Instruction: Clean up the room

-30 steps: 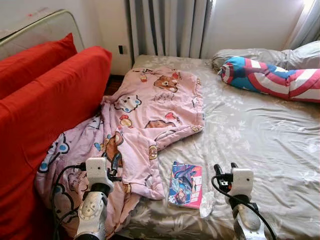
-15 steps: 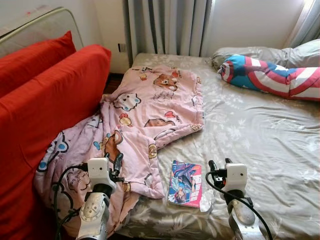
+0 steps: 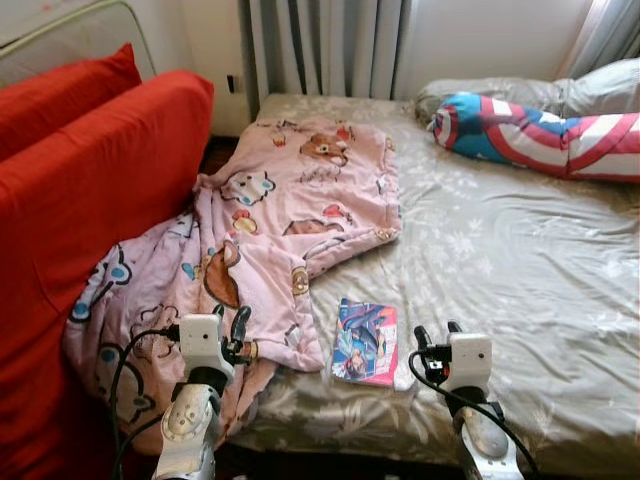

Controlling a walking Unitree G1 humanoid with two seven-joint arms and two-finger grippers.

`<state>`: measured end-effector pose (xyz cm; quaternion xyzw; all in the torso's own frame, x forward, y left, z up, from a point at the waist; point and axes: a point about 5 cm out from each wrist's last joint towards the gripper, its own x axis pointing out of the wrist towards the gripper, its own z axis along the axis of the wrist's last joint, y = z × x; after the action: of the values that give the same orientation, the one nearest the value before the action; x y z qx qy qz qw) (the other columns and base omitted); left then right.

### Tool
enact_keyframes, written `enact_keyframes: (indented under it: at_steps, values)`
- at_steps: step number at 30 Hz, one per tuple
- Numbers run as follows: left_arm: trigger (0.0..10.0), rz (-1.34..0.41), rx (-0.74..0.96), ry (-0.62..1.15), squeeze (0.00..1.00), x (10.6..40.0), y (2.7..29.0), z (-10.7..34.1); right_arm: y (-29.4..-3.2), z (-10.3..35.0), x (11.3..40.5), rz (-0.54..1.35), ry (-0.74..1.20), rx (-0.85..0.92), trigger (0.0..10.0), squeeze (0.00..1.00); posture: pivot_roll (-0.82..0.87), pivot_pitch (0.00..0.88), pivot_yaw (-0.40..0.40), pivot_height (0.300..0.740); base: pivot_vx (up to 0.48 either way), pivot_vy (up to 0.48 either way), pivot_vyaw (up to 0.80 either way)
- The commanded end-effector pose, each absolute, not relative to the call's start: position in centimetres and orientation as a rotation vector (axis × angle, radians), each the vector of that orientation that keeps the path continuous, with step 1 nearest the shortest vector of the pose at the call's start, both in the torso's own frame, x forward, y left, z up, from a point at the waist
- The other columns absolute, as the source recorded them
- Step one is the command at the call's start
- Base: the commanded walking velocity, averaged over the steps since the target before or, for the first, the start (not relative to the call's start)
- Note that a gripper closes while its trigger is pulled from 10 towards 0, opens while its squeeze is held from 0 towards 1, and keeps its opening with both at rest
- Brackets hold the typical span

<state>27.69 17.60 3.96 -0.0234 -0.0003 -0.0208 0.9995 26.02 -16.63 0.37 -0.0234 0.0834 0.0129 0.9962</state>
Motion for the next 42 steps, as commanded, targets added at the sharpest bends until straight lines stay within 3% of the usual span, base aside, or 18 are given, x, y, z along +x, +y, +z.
enact_keyframes:
  at_steps: [1, 11, 31, 42]
  values:
    - [10.0, -0.041, -0.051, 0.009, 0.0, 27.6, 17.6, 3.9, -16.8, 0.4, 25.9, 0.022, 0.17, -0.054, 10.0, 0.0, -0.12, 0.093, -0.018, 0.66, 0.0, 0.0, 0.0]
    - [10.0, -0.005, -0.034, 0.041, 0.0, 27.0, 18.7, 3.6, -16.6, 0.2, 25.3, 0.027, 0.162, -0.041, 10.0, 0.0, -0.11, 0.083, -0.016, 0.647, 0.0, 0.0, 0.0]
    - [10.0, -0.061, -0.041, 0.07, 0.0, 27.1, 17.3, 3.4, -16.6, -0.5, 24.9, 0.018, 0.209, -0.039, 10.0, 0.0, -0.13, 0.068, -0.001, 0.647, 0.0, 0.0, 0.0]
    - [10.0, -0.052, -0.044, 0.075, 0.0, 26.9, 17.4, 3.5, -16.1, -0.3, 24.7, 0.047, 0.194, -0.039, 10.0, 0.0, -0.13, 0.082, -0.007, 0.622, 0.0, 0.0, 0.0]
